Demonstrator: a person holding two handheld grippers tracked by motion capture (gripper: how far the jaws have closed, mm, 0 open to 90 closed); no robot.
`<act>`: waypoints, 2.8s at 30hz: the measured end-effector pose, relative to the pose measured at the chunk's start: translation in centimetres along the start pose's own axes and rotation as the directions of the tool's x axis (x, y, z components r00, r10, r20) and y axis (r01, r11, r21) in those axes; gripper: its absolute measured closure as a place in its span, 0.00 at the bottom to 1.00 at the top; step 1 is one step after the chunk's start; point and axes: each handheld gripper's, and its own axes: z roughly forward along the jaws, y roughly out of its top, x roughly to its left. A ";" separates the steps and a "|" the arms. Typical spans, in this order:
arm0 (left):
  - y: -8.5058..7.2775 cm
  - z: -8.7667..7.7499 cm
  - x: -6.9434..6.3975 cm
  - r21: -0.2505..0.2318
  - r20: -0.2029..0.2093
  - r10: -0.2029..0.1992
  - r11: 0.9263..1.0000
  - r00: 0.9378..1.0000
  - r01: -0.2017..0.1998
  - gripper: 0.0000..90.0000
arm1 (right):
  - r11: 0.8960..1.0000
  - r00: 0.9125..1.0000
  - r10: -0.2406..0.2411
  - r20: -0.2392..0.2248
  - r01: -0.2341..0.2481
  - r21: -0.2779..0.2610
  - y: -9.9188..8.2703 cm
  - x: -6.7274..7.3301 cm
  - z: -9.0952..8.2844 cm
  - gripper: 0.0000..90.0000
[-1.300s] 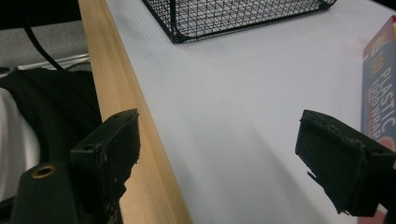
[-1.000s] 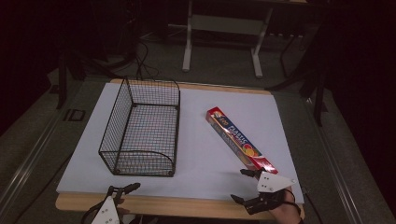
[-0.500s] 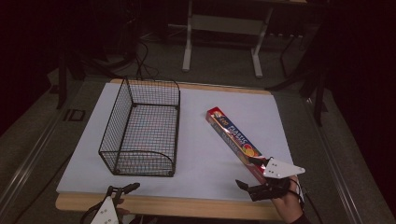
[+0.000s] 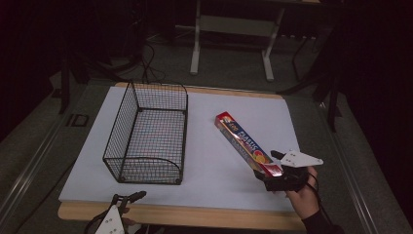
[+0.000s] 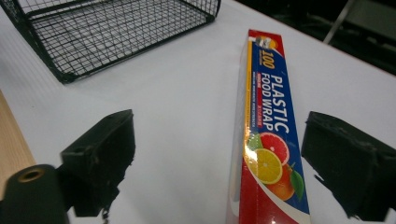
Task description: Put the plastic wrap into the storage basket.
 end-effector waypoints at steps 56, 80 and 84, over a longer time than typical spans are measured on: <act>0.0 -0.1 0.0 0.002 0.010 -0.006 1.000 1.000 0.006 0.00 | 0.734 0.984 0.150 0.101 -0.179 0.655 4.4 -6.6 12.3 0.17; 0.0 -0.1 0.0 0.011 0.015 -0.002 1.000 1.000 0.002 0.00 | 0.632 0.987 0.118 0.109 -0.160 0.758 4.4 -6.3 15.9 0.42; 0.0 -0.1 0.0 0.004 0.013 -0.007 1.000 1.000 0.007 0.00 | 0.634 0.987 0.121 0.107 -0.160 0.756 4.4 -6.5 15.7 0.43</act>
